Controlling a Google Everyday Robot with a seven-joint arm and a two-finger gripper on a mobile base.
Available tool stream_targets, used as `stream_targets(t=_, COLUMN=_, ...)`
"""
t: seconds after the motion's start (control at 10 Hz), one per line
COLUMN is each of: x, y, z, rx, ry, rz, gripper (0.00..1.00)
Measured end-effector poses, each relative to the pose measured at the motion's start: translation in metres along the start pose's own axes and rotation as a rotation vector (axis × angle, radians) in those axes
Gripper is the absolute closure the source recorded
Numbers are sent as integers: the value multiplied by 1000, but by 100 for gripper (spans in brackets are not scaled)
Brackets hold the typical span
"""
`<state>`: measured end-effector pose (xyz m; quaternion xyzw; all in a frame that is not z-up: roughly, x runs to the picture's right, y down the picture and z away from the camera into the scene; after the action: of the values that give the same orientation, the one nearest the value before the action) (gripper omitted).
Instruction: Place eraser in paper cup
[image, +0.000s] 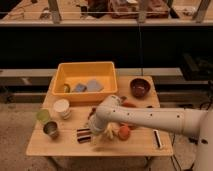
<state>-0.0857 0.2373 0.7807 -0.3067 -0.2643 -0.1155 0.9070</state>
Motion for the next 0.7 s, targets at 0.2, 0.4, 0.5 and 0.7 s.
stream_targets(t=0.2, x=8, y=-1, z=6, rx=-8, ry=-1, rz=28, gripper=35)
stream_targets(t=0.4, x=14, y=1, z=17, rx=-26, ry=-1, rz=51, gripper=35)
stream_targets(t=0.5, x=17, y=1, z=19, rx=-28, ry=1, rz=62, gripper=35)
stream_targets(t=0.7, x=26, y=4, z=17, rx=-29, ry=0, rz=82, gripper=45)
